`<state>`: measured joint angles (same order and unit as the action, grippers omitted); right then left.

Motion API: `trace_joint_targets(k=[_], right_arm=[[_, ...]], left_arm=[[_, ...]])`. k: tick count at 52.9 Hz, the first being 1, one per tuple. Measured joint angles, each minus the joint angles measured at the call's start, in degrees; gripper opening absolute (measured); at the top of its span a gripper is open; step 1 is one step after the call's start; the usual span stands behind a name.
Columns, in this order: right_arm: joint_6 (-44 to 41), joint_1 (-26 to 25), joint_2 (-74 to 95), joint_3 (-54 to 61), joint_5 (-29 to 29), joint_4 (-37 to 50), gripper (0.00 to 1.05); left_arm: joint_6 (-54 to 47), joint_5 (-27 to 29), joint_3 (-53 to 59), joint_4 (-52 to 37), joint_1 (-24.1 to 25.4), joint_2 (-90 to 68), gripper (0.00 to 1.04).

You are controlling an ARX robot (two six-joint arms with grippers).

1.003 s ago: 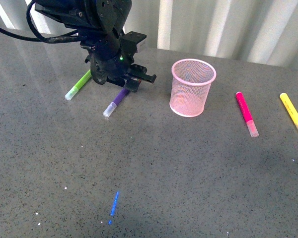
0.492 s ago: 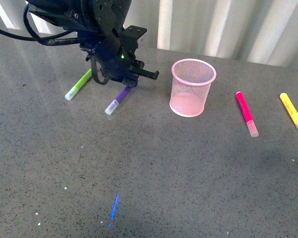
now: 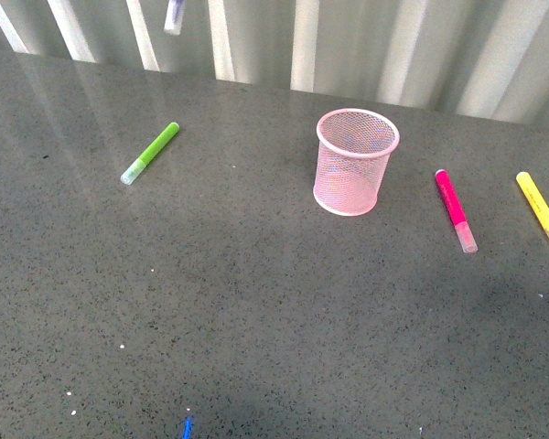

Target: Insert purple and pink pens into pink cup

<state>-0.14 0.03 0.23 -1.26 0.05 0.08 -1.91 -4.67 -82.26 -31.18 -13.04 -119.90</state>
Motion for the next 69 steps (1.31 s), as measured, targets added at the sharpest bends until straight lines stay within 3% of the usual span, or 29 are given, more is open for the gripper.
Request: trace_joint_targets(k=[9,18,69], right_arm=[[0.0,0.0,0.0,0.0,0.0,0.0,0.98],[0.0,0.0,0.0,0.0,0.0,0.0,0.98],[0.0,0.0,0.0,0.0,0.0,0.0,0.98]], left_arm=[[10.0,0.3,9.7,-16.9,-8.0,2.5,0.13],[16.0,3.4,9.3,-23.8,-13.3,-1.3,0.13],[25.4,9.4,-1.6,-28.0,-14.7,-20.7,0.13]])
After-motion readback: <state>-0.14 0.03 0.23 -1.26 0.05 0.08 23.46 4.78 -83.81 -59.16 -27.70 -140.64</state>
